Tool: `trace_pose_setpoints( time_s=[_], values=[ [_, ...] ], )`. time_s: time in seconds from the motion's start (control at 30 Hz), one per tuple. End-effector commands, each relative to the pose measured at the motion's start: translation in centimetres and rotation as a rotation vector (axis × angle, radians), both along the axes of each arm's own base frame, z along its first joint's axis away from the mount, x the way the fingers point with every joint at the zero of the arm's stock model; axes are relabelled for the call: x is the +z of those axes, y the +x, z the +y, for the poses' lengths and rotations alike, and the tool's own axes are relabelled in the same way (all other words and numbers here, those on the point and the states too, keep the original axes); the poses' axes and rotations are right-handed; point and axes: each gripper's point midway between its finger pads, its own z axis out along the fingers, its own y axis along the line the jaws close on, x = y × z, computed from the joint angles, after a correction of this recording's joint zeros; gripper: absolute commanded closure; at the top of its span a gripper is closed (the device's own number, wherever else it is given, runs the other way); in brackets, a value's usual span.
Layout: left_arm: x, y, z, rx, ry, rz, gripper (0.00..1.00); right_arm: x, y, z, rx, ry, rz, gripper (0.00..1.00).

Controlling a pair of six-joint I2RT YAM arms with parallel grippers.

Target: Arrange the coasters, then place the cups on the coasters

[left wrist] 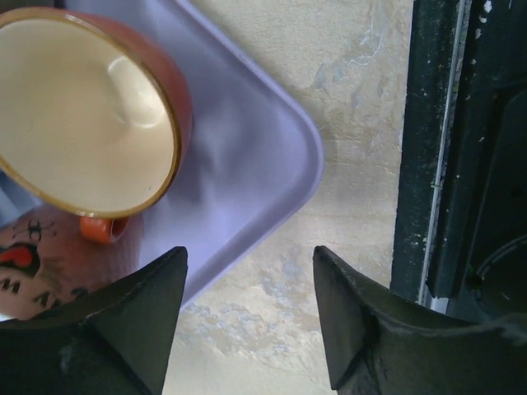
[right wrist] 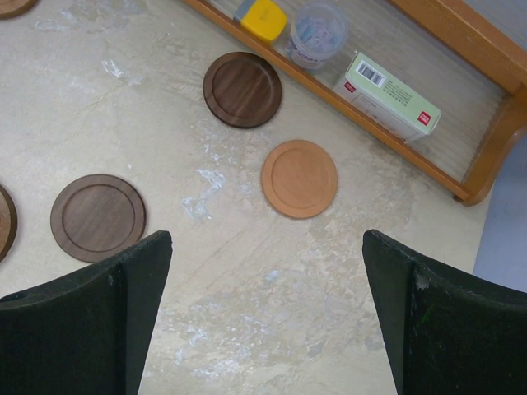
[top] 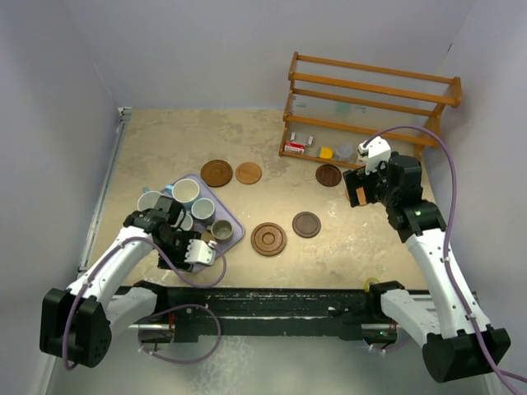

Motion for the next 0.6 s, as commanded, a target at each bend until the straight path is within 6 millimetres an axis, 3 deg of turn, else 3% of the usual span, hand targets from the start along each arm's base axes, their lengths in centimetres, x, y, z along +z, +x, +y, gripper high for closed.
trace_pose_setpoints(
  time_s=[0.0,0.27,0.57],
  values=[
    [-1.0,0.8,-0.6,-0.037,0.005,-0.025,0.43,0.3,0.6,0.0,0.005,-0.017,-0.018,0.00],
    [-3.4,0.3,0.6,-0.116,0.087,0.002,0.57,0.0,0.6,0.0,0.005,-0.023,-0.005,0.00],
    [-4.5,0.8,2.3,-0.208,0.193,-0.025,0.82,-0.1,0.6,0.1,0.014,-0.019,0.002,0.00]
  ],
)
